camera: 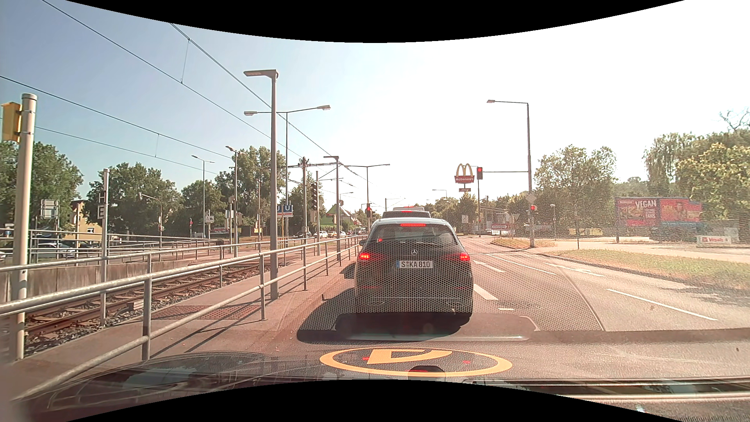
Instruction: Follow the waypoints while adhering to traffic rules and regulations
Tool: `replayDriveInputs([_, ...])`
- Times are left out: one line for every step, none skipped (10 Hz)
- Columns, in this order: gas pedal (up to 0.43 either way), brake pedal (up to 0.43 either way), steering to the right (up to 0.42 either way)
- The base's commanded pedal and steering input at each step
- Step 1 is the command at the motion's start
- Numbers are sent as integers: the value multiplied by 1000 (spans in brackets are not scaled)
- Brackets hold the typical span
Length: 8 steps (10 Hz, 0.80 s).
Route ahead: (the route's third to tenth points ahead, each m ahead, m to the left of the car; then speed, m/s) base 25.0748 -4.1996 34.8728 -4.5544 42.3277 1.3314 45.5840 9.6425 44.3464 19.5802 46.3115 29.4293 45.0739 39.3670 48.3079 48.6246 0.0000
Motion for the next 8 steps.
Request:
replayDriveInputs([0, 238, 6])
replayDriveInputs([0, 232, 6])
replayDriveInputs([0, 238, 6])
replayDriveInputs([0, 232, 6])
replayDriveInputs([0, 238, 6])
replayDriveInputs([0, 232, 6])
replayDriveInputs([0, 232, 6])
replayDriveInputs([0, 232, 6])
